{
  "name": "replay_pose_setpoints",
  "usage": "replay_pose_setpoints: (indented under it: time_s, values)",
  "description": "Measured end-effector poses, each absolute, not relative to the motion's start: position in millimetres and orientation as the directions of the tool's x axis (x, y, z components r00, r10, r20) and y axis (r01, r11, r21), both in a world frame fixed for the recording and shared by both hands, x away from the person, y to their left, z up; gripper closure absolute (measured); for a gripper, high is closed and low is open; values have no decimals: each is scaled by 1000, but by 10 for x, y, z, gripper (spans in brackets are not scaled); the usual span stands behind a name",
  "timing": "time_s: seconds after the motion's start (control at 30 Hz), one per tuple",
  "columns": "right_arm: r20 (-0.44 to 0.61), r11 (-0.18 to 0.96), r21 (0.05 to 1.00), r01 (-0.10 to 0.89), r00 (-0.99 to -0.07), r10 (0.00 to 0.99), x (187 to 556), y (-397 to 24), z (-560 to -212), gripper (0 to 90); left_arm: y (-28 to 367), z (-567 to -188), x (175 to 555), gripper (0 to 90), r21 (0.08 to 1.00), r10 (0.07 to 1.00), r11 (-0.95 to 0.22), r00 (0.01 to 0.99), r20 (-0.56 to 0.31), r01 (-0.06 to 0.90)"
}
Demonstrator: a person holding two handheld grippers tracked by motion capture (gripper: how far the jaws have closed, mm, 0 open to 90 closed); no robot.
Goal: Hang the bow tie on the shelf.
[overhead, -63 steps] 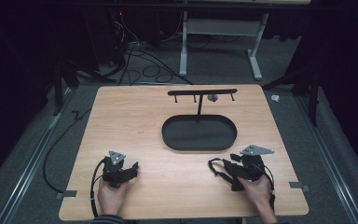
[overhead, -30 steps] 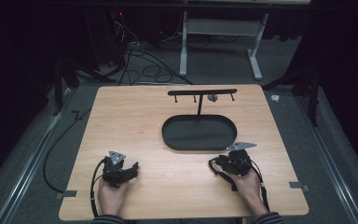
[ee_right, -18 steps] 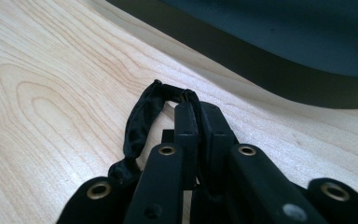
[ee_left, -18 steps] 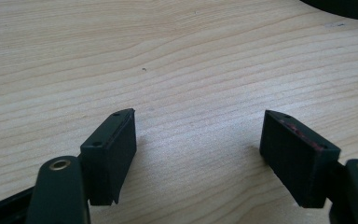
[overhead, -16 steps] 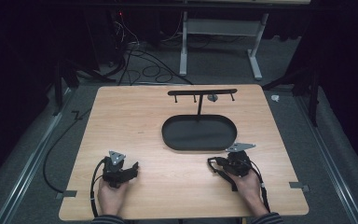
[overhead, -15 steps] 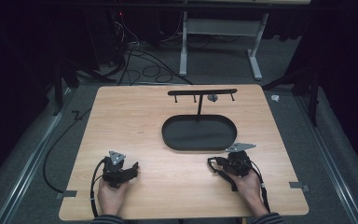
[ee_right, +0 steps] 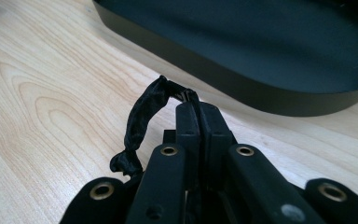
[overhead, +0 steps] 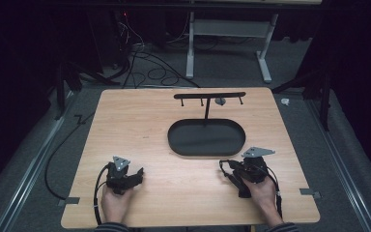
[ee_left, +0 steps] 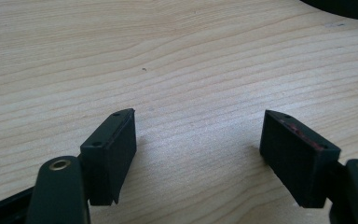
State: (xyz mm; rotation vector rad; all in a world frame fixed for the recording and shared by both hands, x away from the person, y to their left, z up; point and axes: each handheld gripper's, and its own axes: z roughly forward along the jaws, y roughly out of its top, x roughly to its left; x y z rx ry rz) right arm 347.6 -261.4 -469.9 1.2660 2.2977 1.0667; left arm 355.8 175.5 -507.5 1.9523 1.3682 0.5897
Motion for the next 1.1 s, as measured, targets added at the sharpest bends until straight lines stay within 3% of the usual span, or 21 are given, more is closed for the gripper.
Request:
replay_pose_setpoints:
  time_s: [1.1]
  values:
    - [42, 276, 809, 520, -518, 854, 3452, -2782, -4272, 896, 1755, -5075, 3558, 275, 741, 938, -224, 348, -14, 634]
